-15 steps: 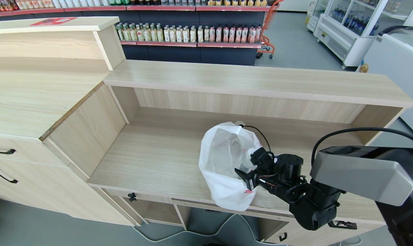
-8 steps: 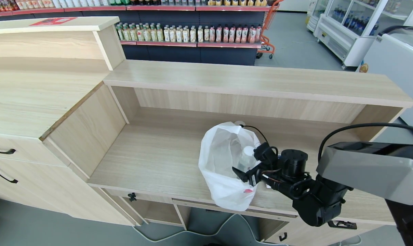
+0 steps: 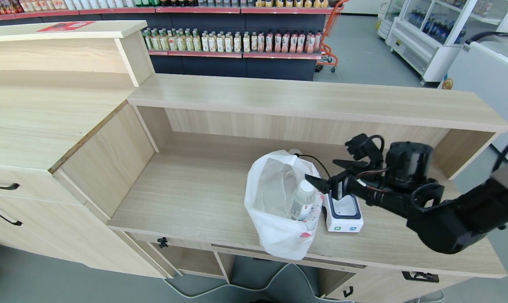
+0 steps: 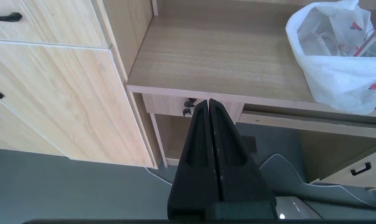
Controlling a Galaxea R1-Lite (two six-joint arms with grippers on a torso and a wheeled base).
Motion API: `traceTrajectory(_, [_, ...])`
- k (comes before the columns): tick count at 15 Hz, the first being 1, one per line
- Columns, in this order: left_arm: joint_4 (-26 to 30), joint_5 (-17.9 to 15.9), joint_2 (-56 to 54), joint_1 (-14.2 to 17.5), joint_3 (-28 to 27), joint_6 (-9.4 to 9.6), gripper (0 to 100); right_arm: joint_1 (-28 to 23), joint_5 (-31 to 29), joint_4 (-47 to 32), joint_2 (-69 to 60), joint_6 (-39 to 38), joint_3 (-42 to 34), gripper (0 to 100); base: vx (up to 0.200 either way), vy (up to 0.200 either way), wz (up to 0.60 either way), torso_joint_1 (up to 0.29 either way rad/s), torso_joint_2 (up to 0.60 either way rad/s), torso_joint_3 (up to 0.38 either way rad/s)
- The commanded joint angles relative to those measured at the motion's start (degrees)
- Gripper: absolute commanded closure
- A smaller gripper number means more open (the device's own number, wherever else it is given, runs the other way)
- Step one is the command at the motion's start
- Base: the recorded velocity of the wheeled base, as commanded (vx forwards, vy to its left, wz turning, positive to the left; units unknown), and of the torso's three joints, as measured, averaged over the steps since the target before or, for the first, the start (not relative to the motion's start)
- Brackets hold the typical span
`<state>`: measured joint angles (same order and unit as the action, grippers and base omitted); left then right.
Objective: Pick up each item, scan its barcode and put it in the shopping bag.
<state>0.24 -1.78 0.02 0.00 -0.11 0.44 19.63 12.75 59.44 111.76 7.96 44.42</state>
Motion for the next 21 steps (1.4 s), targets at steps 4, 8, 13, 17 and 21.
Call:
traceTrajectory(4, [0.02,-0.07,0.06,0.0,-0.07,0.0,100,-13.65,-1.94,-31.23,-29.85,-4.09,-3.03,0,0.0,0.0,0.0,0.0,0.0,0.0])
traceTrajectory(8, [0.02,-0.07,0.06,0.0,-0.07,0.0,100,-18.66,-2.12,-32.72,-34.42,-4.09,-6.37,0,0.0,0.0,0.0,0.0,0.0,0.0])
traceTrajectory(13, [-0.07,0.02,0.06,0.0,0.02,-0.18,100,-23.23,-2.47,-32.72,-39.69,-3.65,-13.84,0,0.0,-0.04,0.0,0.0,0.0,0.0])
traceTrajectory(17, [0.02,0.02,-0.02,0.0,-0.07,0.0,100,-30.88,-2.38,-32.37,-38.99,-0.49,-17.0,0,0.0,-0.2,0.0,0.001,0.0,0.005])
traceTrajectory(21, [0.02,0.02,-0.02,0.0,-0.07,0.0,100,-34.04,-2.12,-32.02,-37.5,1.62,-16.91,0,0.0,-0.2,0.0,0.002,0.0,0.004])
